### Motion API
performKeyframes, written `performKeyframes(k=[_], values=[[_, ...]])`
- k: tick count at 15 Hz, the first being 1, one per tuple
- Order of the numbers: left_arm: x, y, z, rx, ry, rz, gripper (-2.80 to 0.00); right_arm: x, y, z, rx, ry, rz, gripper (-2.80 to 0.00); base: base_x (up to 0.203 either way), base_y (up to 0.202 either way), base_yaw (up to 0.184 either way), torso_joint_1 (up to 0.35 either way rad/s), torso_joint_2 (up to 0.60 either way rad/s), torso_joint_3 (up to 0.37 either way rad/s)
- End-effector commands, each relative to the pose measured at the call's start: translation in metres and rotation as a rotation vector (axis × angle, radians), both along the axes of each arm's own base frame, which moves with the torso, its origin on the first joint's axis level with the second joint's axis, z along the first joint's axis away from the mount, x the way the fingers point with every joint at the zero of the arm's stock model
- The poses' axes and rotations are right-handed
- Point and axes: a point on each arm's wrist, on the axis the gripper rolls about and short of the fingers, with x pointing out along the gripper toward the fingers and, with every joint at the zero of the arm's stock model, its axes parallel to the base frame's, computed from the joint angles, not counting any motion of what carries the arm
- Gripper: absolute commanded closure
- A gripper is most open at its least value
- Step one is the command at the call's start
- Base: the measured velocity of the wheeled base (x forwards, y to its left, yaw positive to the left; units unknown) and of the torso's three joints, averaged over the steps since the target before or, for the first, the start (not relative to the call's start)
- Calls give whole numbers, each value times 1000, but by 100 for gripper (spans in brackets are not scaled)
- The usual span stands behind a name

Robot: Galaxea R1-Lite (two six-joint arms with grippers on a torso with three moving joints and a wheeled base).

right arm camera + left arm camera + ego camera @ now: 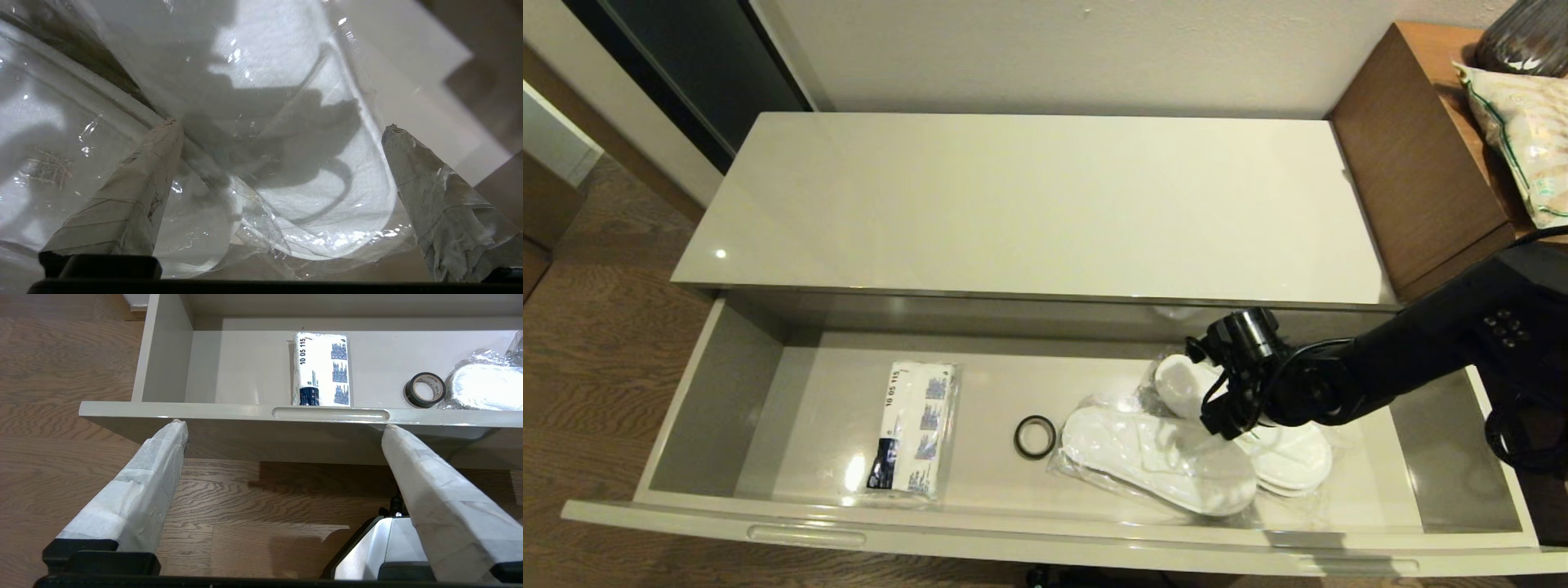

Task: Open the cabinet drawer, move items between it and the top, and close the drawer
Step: Take out the disposable slippers from the drawer

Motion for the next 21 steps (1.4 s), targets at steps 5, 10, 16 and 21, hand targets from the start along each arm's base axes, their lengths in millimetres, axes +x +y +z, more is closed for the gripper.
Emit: performKeyframes(k=[5, 10, 16, 21], values=[[0, 0, 0, 0, 0, 0, -280, -8, -2, -20, -19, 6, 33, -280, 0, 0, 0, 0, 0, 0], [0, 0, 0, 0, 1, 0, -280, -3, 0, -39, -12, -20, 37, -280, 0, 0, 0, 0, 0, 0], [0, 0, 0, 0, 1, 0, -280, -4, 0, -48, -29, -36, 60, 0, 0, 0, 0, 0, 0, 0], [0, 0, 0, 0, 1, 0, -280, 2, 1, -4, -1, -124, 59, 0, 0, 0, 0, 0, 0, 0]])
